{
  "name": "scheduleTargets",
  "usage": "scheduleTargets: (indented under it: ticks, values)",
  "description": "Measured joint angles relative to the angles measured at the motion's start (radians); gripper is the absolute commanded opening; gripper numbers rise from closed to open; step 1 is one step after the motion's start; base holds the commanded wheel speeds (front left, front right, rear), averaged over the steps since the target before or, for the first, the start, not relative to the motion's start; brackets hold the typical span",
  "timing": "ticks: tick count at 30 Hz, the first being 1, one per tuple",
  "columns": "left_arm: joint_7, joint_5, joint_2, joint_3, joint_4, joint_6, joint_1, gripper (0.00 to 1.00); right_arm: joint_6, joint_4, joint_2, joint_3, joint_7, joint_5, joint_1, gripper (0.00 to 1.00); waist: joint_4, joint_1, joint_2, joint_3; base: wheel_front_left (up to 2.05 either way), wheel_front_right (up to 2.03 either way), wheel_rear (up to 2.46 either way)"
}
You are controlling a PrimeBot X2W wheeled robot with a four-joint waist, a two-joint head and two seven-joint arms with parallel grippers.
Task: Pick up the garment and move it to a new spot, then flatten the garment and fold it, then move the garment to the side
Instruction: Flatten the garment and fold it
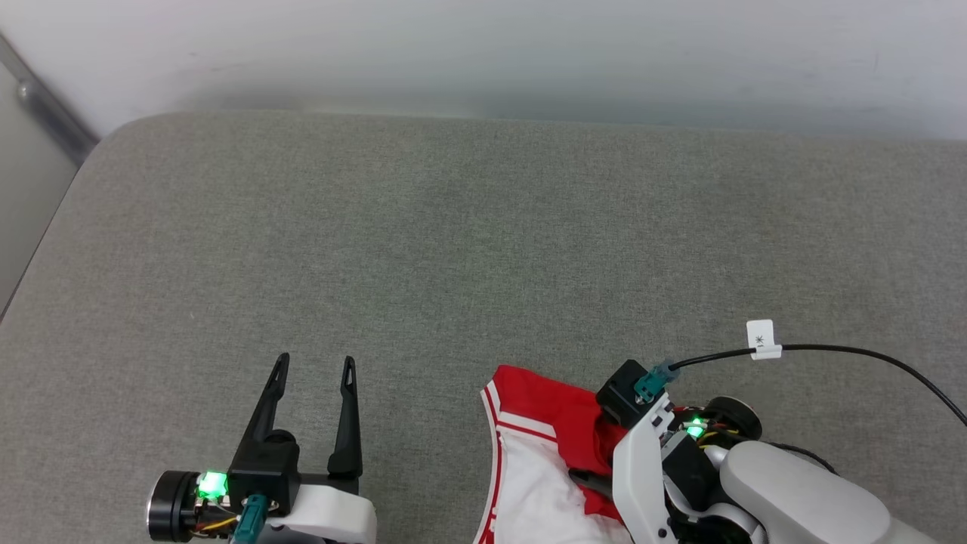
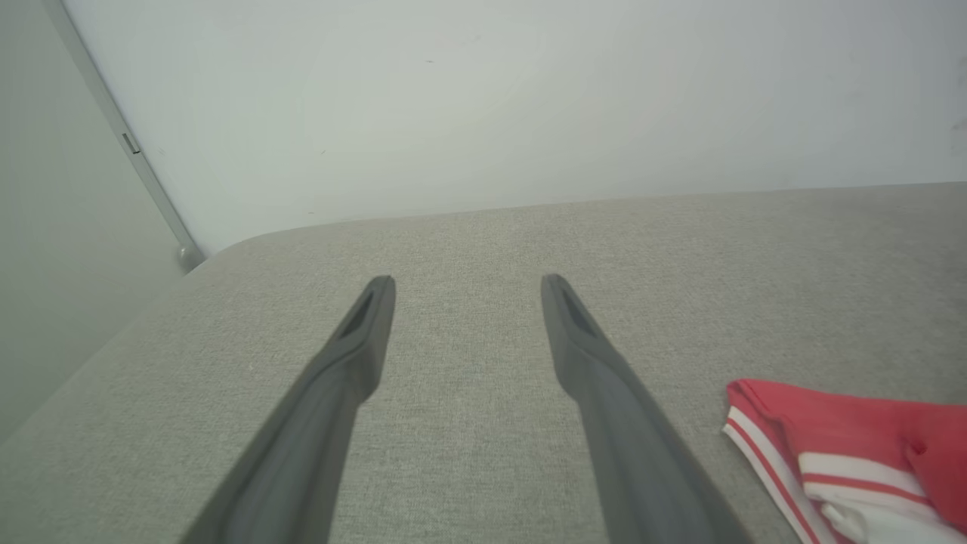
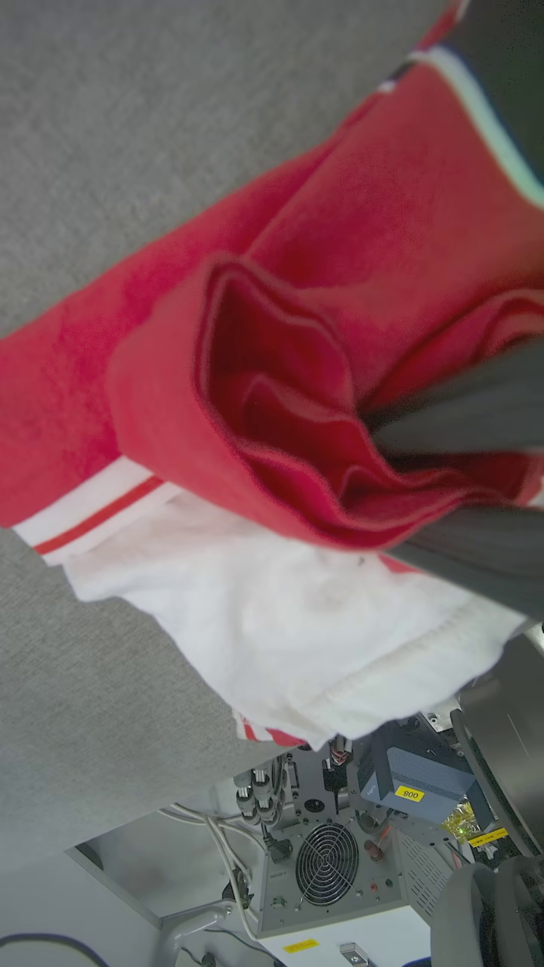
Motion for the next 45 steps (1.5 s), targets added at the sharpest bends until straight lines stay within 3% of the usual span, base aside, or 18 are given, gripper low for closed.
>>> scheduleTargets:
  ticks: [1, 2, 3, 4, 7, 12, 16, 20, 23, 26, 30, 33, 38, 45]
  values:
    - [0.0, 0.0, -0.001, 0.002, 0.001, 0.0, 0.0, 1.0, 0.0, 0.014, 0.007, 0.005, -0.012, 0.008, 0.0, 0.17, 0.001, 0.0, 0.0, -0.001, 0.0, 0.0, 0.0]
    - [0.0, 0.0, -0.001, 0.005, 0.002, -0.001, 0.0, 1.0, 0.0, 0.023, 0.012, 0.01, -0.021, 0.022, 0.001, 0.17, 0.0, 0.0, -0.0001, -0.004, 0.0, 0.0, 0.0]
    - [0.0, 0.0, -0.002, 0.008, 0.003, -0.001, 0.001, 1.0, 0.0, 0.028, 0.014, 0.014, -0.03, 0.04, 0.003, 0.42, -0.002, 0.0, 0.0, -0.008, 0.0, 0.0, 0.0]
    - [0.0, 0.0, -0.002, 0.011, 0.005, -0.001, 0.003, 1.0, 0.0, 0.029, 0.014, 0.016, -0.049, 0.046, 0.003, 1.0, -0.003, 0.0, 0.0, -0.014, 0.0, 0.0, 0.0]
    - [0.0, 0.003, -0.001, 0.02, 0.012, -0.002, 0.019, 1.0, 0.0, 0.003, -0.005, 0.014, -0.114, 0.057, 0.001, 1.0, -0.011, -0.0001, 0.0, -0.036, 0.0, 0.0, 0.0]
    - [0.0, 0.008, 0.004, 0.036, 0.008, -0.004, 0.05, 1.0, 0.0, -0.095, -0.095, -0.04, -0.252, 0.041, -0.007, 1.0, -0.037, -0.0001, 0.0, -0.077, 0.0, 0.0, 0.0]
    - [0.0, 0.008, 0.001, 0.036, 0.002, -0.006, 0.068, 1.0, 0.0, -0.059, -0.151, -0.184, -0.427, -0.027, 0.0, 1.0, -0.066, -0.0001, 0.0, -0.107, 0.0, 0.0, 0.0]
    - [0.0, 0.009, 0.0, 0.038, 0.0, -0.008, 0.08, 1.0, 0.0, 0.019, -0.142, -0.356, -0.602, -0.138, 0.068, 1.0, -0.088, -0.0001, 0.0, -0.132, 0.0, 0.0, 0.0]
    - [0.0, 0.009, -0.001, 0.041, -0.004, -0.008, 0.089, 1.0, 0.0, 0.065, -0.1, -0.522, -0.687, -0.231, 0.134, 1.0, -0.104, -0.0001, 0.0, -0.143, 0.0, 0.0, 0.0]
    - [0.0, 0.009, -0.002, 0.048, -0.011, -0.008, 0.097, 1.0, 0.0, 0.049, -0.035, -0.701, -0.702, -0.346, 0.217, 1.0, -0.117, -0.0001, 0.0, -0.15, 0.0, 0.0, 0.0]
    - [0.0, 0.007, -0.003, 0.057, -0.018, -0.009, 0.108, 1.0, 0.0, -0.105, 0.084, -0.943, -0.704, -0.517, 0.359, 1.0, -0.128, -0.0001, 0.0, -0.156, 0.0, 0.0, 0.0]
    - [0.0, 0.006, -0.003, 0.06, -0.021, -0.014, 0.113, 1.0, 0.0, -0.213, 0.166, -1.048, -0.705, -0.614, 0.473, 1.0, -0.131, -0.0002, 0.0, -0.162, 0.0, 0.0, 0.0]
    - [0.0, 0.006, -0.005, 0.065, -0.024, -0.021, 0.126, 1.0, 0.0, -0.326, 0.271, -1.141, -0.705, -0.671, 0.597, 1.0, -0.133, -0.0002, 0.0, -0.171, 0.0, 0.0, 0.0]
    - [0.0, -0.001, -0.009, 0.073, -0.035, -0.027, 0.137, 1.0, 0.0, -0.394, 0.336, -1.161, -0.705, -0.692, 0.72, 1.0, -0.131, -0.0002, 0.0, -0.184, 0.0, 0.0, 0.0]
